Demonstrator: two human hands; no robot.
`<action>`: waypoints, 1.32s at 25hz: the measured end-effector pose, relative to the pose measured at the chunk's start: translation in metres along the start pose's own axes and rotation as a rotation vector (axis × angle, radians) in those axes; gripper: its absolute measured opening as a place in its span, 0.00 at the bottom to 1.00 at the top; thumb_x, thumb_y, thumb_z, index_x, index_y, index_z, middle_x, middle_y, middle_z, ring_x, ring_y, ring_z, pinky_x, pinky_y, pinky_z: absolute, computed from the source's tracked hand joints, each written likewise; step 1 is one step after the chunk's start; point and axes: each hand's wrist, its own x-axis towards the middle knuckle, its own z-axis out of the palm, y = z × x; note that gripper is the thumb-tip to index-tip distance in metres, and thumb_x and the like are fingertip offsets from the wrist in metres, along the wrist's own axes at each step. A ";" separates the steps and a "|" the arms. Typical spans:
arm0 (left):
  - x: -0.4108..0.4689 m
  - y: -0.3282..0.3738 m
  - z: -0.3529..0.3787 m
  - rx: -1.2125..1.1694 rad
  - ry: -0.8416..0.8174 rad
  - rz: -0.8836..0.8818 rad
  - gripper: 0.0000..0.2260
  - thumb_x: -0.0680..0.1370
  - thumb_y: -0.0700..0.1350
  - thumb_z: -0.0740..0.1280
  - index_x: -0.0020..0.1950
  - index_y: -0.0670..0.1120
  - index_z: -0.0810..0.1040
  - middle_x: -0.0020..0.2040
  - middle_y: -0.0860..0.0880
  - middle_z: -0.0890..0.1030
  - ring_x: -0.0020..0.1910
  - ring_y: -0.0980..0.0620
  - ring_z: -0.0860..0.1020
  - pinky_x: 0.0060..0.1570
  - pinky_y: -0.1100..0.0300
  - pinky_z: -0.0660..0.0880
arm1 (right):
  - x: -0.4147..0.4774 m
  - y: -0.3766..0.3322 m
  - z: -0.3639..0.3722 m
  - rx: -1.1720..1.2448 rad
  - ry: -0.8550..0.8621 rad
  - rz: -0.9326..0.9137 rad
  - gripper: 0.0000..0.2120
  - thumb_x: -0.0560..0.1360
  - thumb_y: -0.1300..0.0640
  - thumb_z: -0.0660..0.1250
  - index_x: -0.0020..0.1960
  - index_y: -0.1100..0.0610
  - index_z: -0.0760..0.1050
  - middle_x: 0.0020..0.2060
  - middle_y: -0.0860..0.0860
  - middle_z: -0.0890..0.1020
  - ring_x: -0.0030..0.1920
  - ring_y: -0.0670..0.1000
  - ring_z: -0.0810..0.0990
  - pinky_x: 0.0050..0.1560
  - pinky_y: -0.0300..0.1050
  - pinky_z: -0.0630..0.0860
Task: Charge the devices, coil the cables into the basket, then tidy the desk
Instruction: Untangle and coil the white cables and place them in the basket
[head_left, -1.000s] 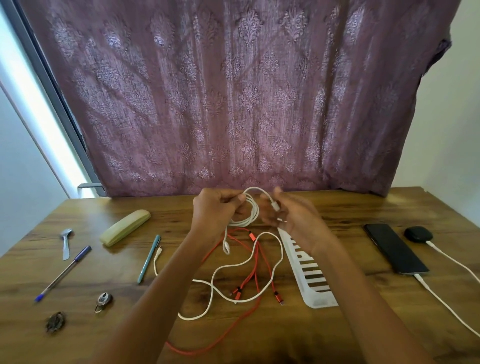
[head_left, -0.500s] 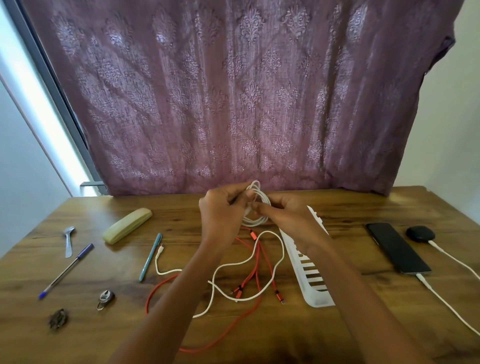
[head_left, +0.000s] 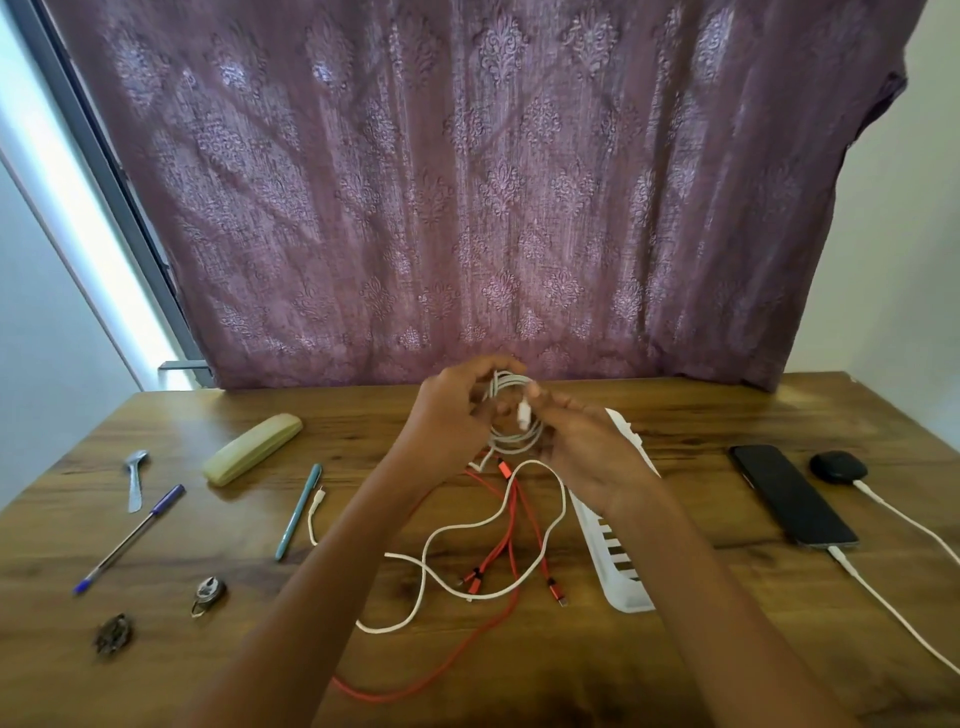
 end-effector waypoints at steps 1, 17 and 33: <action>0.001 0.000 0.001 0.032 0.025 0.013 0.16 0.74 0.33 0.65 0.55 0.51 0.79 0.47 0.52 0.84 0.47 0.56 0.81 0.54 0.57 0.78 | 0.000 0.000 0.001 0.116 -0.018 0.033 0.11 0.76 0.56 0.62 0.46 0.62 0.79 0.38 0.54 0.83 0.41 0.51 0.82 0.47 0.46 0.79; 0.007 -0.004 0.000 0.046 0.359 -0.134 0.06 0.73 0.42 0.70 0.48 0.46 0.84 0.39 0.51 0.84 0.39 0.57 0.81 0.40 0.70 0.74 | 0.000 0.020 0.003 -1.092 0.303 -0.994 0.14 0.69 0.50 0.72 0.49 0.58 0.79 0.44 0.51 0.75 0.43 0.48 0.75 0.37 0.46 0.78; 0.001 -0.012 0.002 -0.282 0.011 -0.231 0.13 0.75 0.34 0.66 0.56 0.46 0.76 0.51 0.46 0.83 0.52 0.47 0.81 0.57 0.47 0.76 | 0.006 0.003 0.012 0.191 0.286 -0.200 0.07 0.75 0.65 0.65 0.38 0.62 0.76 0.28 0.52 0.82 0.29 0.48 0.80 0.31 0.40 0.79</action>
